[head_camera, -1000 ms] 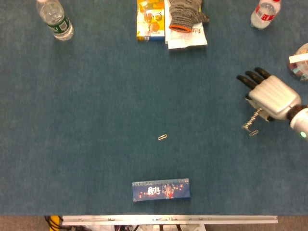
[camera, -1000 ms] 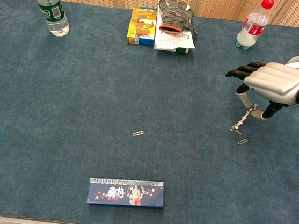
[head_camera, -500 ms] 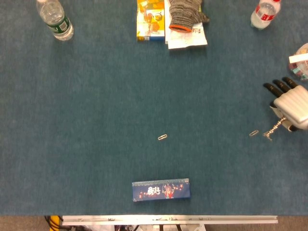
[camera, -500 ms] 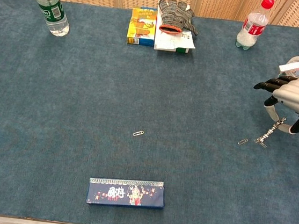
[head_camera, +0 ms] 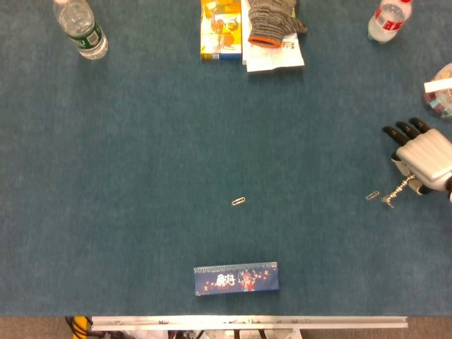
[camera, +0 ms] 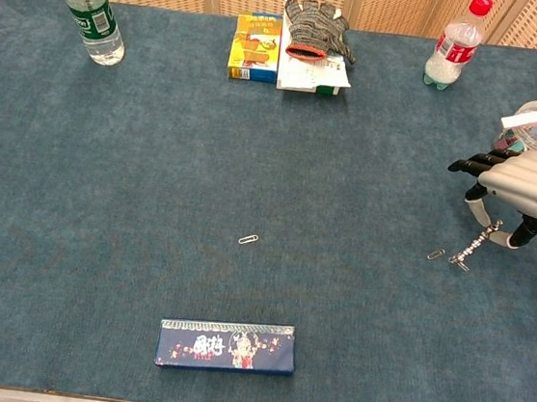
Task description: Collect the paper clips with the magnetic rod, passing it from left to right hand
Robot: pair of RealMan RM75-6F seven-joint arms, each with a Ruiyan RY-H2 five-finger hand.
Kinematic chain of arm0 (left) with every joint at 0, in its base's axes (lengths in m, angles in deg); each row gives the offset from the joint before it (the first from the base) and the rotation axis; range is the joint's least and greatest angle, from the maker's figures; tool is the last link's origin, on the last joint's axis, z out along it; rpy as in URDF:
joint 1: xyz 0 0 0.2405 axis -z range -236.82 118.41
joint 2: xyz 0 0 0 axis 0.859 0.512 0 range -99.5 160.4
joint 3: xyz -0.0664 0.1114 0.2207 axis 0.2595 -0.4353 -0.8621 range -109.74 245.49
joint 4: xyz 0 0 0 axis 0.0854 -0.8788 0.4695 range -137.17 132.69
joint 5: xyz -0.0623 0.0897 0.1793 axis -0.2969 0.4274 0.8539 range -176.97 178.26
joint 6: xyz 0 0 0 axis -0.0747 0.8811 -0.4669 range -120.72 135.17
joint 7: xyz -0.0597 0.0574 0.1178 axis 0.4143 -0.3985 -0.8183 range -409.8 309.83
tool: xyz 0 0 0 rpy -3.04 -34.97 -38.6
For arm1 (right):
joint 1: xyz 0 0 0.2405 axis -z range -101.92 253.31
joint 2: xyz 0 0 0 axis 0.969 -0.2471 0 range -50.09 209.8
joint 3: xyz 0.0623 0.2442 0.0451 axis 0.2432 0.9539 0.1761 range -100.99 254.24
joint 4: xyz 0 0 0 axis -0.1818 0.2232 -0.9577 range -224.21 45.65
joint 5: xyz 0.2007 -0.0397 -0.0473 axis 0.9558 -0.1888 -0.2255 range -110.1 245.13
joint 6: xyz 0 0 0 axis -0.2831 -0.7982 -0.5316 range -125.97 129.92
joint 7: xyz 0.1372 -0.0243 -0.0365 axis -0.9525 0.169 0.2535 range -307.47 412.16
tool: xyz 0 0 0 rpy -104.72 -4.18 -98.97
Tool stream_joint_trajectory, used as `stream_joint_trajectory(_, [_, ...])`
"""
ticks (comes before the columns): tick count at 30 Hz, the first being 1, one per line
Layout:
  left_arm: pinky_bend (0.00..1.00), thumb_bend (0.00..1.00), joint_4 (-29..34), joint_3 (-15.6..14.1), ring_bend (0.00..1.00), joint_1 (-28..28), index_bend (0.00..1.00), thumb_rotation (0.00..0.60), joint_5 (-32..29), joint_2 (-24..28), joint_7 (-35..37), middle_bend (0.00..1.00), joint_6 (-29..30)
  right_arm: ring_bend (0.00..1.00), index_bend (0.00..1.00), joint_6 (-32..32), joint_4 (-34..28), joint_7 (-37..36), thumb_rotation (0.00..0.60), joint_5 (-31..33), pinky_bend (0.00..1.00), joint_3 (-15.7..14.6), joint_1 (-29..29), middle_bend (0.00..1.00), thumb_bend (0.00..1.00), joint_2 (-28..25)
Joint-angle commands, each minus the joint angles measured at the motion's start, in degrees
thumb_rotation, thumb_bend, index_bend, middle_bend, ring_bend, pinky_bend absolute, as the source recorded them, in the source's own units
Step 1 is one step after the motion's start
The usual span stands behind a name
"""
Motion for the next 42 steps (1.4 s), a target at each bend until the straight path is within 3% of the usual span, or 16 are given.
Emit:
stream_joint_trajectory(1, [0.0, 0.36, -0.42, -0.1, 0.0, -0.16, 0.08, 0.6, 0.0, -0.13, 0.56, 0.0, -0.03, 0.0, 0.64, -0.45, 0.79, -0.01, 0.6, 0.21, 0.07, 0.31, -0.15, 0.08, 0.32, 0.81])
stream_joint_trajectory(22, [0.0, 0.36, -1.58, -0.35, 0.0, -0.69, 0.08, 0.6, 0.15, -0.48, 2.11, 0.0, 0.04, 0.0, 0.64, -1.32, 4.58, -1.94, 0.6, -0.26, 0.07, 2.09, -0.58, 0.08, 0.32, 4.15])
stream_joint_trajectory(42, [0.0, 0.36, -0.88, -0.28, 0.0, -0.6, 0.08, 0.6, 0.28, -0.22, 1.41, 0.0, 0.2, 0.0, 0.64, 0.78, 2.56, -2.43, 0.6, -1.45, 0.07, 3.13, -0.04, 0.08, 0.32, 2.33])
